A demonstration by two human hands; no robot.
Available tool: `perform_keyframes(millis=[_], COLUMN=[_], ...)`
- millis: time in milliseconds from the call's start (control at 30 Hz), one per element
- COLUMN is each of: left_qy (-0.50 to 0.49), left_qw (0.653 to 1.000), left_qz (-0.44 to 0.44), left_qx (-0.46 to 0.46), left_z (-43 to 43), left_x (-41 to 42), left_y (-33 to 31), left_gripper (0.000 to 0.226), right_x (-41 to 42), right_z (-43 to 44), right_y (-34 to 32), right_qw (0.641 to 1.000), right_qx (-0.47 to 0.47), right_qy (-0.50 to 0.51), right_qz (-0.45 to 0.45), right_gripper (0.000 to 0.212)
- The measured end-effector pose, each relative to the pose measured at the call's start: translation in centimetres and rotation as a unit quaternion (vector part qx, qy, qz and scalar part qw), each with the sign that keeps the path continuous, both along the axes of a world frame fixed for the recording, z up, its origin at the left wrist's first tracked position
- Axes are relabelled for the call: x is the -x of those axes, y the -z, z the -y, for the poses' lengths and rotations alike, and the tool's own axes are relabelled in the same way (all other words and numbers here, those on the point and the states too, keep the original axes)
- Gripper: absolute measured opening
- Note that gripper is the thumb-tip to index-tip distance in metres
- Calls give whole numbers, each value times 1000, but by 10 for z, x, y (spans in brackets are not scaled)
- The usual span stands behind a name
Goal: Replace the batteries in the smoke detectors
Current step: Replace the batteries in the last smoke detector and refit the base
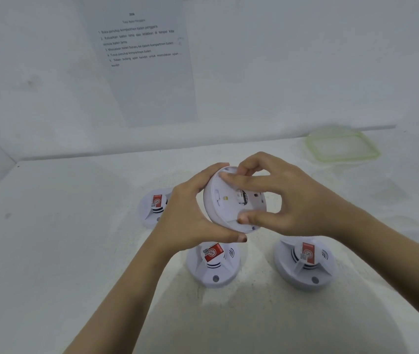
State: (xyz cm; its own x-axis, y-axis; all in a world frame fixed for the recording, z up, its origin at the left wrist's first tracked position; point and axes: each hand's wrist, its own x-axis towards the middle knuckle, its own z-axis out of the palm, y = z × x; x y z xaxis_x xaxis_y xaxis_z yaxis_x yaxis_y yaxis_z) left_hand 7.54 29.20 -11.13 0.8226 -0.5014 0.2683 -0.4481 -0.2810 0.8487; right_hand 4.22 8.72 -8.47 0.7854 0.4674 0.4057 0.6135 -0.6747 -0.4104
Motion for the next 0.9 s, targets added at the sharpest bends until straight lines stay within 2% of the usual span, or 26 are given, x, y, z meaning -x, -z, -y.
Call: perform_keyframes(millis=[100,333,433,533,600,733,833,900], left_qy=[-5,-26,-40,-48,-44,-30,-13,-11], left_qw=[1000,999,997,991,987,978,984,992], left_qz=[9,33,52,103,129,189,157,110], left_qx=[4,-3,-33,-76,-80,-87,-84,-64], left_z=[1,4,6,10,11,15,14,13], left_x=[1,6,6,7,8,7,7,8], left_y=[0,5,4,3,3,4,6,7], left_gripper=[101,96,98,103,101,93,102,107], right_x=[1,0,1,4,5,9,9,7], right_z=[0,0,-3,-9,-11,-14,-16,-14], right_y=[4,12,13,10,6,2,1,2], right_qw=[999,1000,994,978,970,947,937,902], right_qx=[10,-21,-108,-195,-209,-206,-234,-329], right_qy=[2,5,18,77,115,155,156,121], right_qz=[37,9,-16,-11,-56,-191,-207,-253], right_gripper=[58,59,49,34,35,68,68,62])
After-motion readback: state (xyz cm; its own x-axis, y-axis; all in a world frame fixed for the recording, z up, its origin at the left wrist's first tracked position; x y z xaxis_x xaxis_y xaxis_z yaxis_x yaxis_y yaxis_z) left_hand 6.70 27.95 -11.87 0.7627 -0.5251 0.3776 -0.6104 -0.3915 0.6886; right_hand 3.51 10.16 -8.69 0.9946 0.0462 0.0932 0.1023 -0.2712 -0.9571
